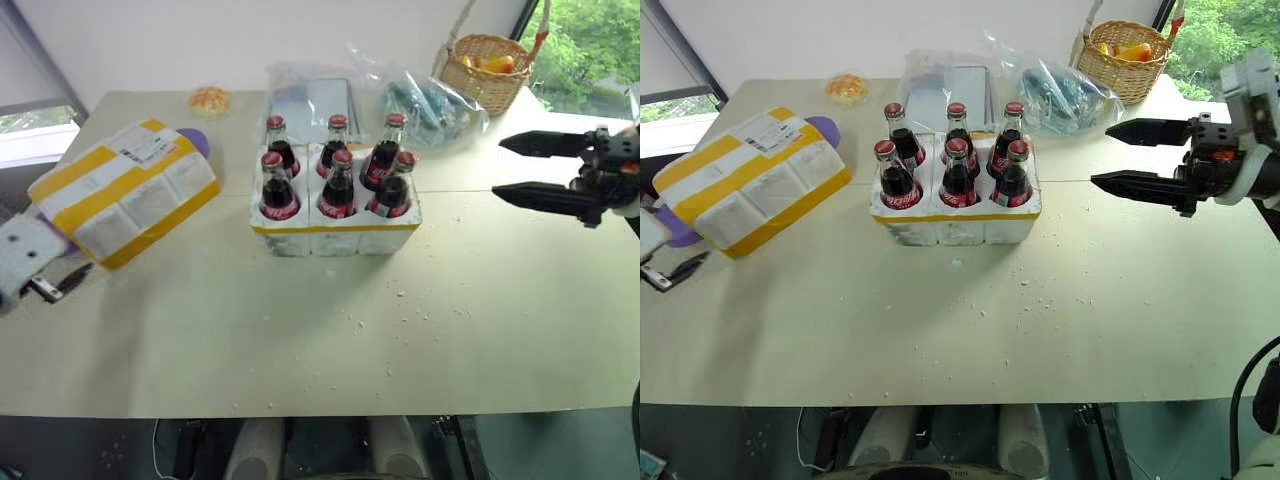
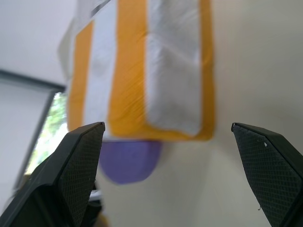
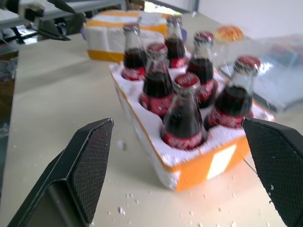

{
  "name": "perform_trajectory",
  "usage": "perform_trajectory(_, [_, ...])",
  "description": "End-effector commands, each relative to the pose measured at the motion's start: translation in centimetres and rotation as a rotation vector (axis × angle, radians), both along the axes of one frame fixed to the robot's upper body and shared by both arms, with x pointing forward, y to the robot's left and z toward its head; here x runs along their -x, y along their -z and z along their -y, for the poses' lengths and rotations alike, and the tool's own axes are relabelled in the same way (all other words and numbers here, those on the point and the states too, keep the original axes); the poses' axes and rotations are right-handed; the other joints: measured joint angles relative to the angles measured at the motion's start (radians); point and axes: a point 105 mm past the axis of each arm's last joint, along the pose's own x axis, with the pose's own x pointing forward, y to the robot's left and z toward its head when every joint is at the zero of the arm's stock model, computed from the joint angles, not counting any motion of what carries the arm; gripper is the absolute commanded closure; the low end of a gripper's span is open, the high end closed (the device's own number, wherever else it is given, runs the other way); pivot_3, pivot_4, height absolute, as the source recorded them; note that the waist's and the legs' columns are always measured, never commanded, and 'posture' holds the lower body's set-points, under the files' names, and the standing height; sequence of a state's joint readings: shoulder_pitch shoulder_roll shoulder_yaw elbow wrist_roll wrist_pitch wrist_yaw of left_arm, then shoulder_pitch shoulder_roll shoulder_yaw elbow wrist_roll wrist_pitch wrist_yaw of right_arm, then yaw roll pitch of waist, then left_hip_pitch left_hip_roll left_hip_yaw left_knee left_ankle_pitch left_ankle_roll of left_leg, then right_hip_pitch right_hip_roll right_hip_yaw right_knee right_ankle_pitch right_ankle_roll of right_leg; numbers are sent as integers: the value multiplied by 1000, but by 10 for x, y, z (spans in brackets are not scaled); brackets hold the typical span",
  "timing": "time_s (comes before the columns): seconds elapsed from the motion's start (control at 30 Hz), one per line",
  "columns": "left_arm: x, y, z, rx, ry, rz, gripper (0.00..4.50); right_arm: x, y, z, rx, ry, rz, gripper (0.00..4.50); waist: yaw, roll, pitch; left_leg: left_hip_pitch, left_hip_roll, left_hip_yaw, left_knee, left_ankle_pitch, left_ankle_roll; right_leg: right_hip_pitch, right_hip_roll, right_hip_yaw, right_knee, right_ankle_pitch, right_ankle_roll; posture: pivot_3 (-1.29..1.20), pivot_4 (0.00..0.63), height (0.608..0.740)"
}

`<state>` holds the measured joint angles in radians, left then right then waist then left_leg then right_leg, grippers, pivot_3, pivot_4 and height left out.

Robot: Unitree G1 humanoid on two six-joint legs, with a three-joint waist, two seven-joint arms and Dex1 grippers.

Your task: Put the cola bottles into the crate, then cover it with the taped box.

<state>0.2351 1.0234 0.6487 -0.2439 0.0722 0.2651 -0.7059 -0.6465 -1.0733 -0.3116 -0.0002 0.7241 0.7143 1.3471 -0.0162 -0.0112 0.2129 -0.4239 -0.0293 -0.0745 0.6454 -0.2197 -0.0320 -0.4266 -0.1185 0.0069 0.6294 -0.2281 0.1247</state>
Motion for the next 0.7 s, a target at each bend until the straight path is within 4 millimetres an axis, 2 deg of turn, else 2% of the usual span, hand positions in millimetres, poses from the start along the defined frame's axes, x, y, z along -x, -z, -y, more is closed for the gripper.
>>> perform_trajectory(0.03, [-1,-4,-36,-241,-74,70,0,14,-17,-11,-31,-53,60,82,1,0,0,0,0,0,0,0,0,0,0,0,0,0,0,0,150,737])
perform_trajectory(0.1, [-3,6,-50,-261,-104,59,0,15,-18,-13,-32,-52,64,82,1,0,0,0,1,1,0,0,0,0,0,0,0,0,0,0,150,737])
perform_trajectory(0.27, [-15,27,-63,-273,-115,48,0,13,-21,-13,-32,-28,78,82,4,0,0,-1,1,2,0,0,0,-2,0,1,-1,0,0,0,150,737])
perform_trajectory(0.5, [-39,52,-65,-328,-86,93,0,18,-28,-15,-39,-27,99,82,2,0,0,-1,1,2,-1,0,0,-2,0,1,0,3,4,0,150,737])
perform_trajectory(0.7, [-47,66,-71,-334,-112,117,0,22,-31,-15,-28,-24,101,82,1,0,0,-1,1,3,-1,0,0,-3,1,1,1,3,4,0,150,737])
